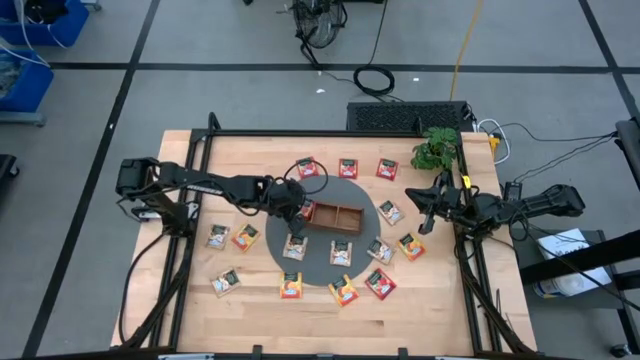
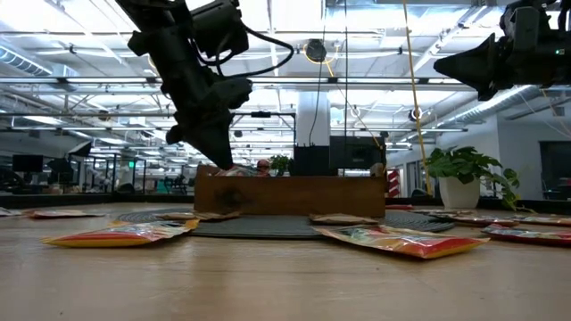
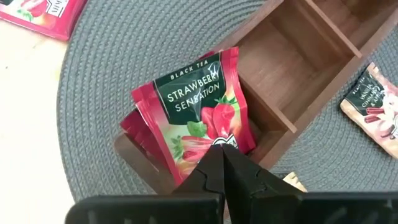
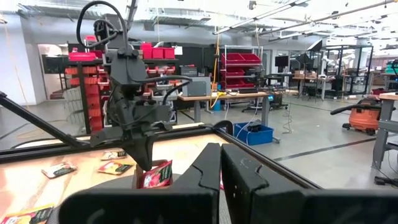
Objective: Pick & Place Tea
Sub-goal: Put the red tea bag into the left section of the wooden organizer
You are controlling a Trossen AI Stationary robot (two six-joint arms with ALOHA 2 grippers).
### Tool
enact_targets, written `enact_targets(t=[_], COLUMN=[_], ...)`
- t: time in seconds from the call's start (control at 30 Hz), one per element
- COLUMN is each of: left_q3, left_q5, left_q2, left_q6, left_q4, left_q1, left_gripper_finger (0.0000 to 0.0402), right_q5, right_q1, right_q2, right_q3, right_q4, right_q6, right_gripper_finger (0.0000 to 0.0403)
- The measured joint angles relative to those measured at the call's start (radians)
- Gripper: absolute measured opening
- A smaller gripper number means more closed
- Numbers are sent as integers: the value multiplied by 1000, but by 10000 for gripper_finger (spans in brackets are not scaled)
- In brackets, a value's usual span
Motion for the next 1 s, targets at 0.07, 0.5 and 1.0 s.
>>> enact_targets(t=[0.07, 0.5, 1.0], left_q3=[0, 15, 357], left_q5=[0, -70, -96], left_q2=[0, 1, 131], left_q6=[-7, 202, 298], left_q4=[0, -21, -342], left_q1=[-1, -51, -27], left_gripper_finger=[2, 1, 0], right_q5=[0, 0, 0], right_q1=[0, 0, 0], right_q2=[0, 0, 0], right_q3=[0, 0, 0], right_q4=[0, 0, 16], right_q6=[0, 0, -3], right_gripper_finger=[4, 4, 4])
